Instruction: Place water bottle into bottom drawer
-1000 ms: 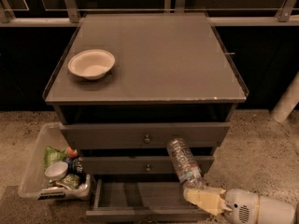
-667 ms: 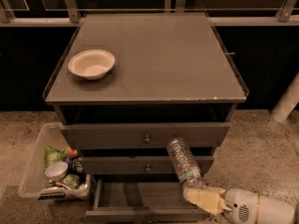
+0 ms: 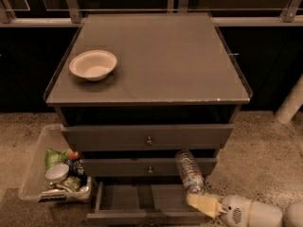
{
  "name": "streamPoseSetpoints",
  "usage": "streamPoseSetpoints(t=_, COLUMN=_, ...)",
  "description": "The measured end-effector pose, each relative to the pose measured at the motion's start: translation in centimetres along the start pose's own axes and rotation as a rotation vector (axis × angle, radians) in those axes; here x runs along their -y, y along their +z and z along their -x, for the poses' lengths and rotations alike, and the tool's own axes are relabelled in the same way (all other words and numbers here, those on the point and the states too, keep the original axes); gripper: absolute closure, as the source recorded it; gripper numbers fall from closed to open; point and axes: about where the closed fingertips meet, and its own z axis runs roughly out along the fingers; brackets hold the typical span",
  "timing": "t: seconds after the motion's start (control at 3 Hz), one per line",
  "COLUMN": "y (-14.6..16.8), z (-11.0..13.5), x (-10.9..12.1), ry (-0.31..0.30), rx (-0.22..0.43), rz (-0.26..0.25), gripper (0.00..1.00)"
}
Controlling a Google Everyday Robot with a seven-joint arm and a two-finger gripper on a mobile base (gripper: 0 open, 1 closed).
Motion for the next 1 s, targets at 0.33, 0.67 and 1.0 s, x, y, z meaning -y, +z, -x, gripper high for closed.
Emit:
streamPoseSetpoints(t=0.33, y=2.5, z=-2.4, x=3.5, ry=0.101, rx=-0.077, rz=-0.026, gripper=1.0)
streamPoseSetpoints(t=0.67, y=3.4, z=-3.8, x=5.7, ry=0.174, rx=-0.112, rz=-0.043, gripper=1.0)
streamPoseSetpoints(t=1.0, y=3.4, z=-4.0, x=5.9, ry=0.182, rx=-0.115, rz=-0.045, gripper=1.0)
